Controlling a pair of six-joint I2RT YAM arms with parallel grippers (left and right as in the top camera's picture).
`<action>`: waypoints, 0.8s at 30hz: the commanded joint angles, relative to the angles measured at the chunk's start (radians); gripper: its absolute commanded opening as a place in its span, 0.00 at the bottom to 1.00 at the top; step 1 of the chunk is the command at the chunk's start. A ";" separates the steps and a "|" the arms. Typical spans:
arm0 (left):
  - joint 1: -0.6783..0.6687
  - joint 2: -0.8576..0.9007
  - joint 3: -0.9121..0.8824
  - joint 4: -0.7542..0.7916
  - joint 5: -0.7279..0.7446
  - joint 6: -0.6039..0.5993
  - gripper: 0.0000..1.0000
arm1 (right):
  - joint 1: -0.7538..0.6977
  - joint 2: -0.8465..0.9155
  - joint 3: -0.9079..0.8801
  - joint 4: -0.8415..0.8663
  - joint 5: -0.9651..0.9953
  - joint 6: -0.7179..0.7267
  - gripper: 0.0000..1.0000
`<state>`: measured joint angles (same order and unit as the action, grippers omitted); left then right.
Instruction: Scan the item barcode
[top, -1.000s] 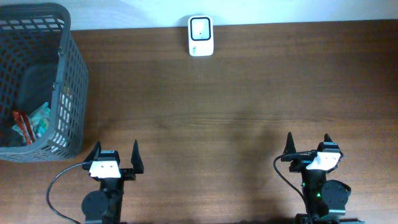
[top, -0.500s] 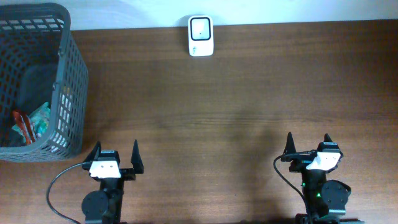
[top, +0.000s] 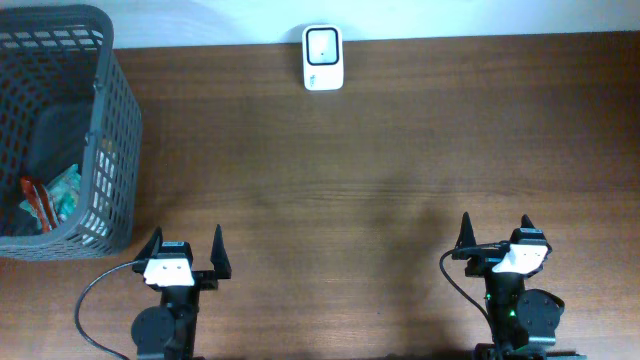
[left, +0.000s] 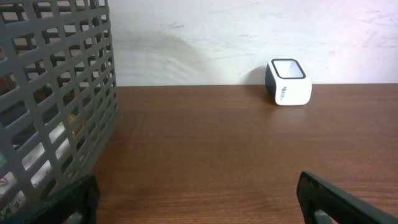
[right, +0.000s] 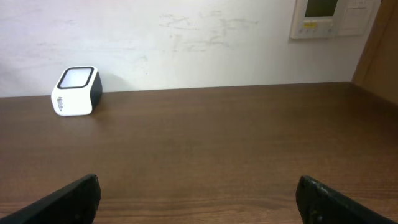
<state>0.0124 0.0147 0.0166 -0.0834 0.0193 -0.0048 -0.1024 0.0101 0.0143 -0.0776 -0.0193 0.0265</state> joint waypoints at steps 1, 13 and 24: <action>-0.003 -0.008 -0.007 0.000 0.000 -0.009 0.99 | -0.002 -0.002 -0.009 -0.002 0.013 0.008 0.99; -0.003 -0.008 -0.007 0.000 0.000 -0.009 0.99 | -0.002 -0.002 -0.009 -0.002 0.013 0.008 0.99; -0.003 0.083 0.180 0.925 -0.005 -0.087 0.99 | -0.002 -0.002 -0.009 -0.002 0.013 0.008 0.99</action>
<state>0.0116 0.0269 0.0566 0.8253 0.2077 -0.0841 -0.1024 0.0128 0.0139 -0.0776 -0.0162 0.0265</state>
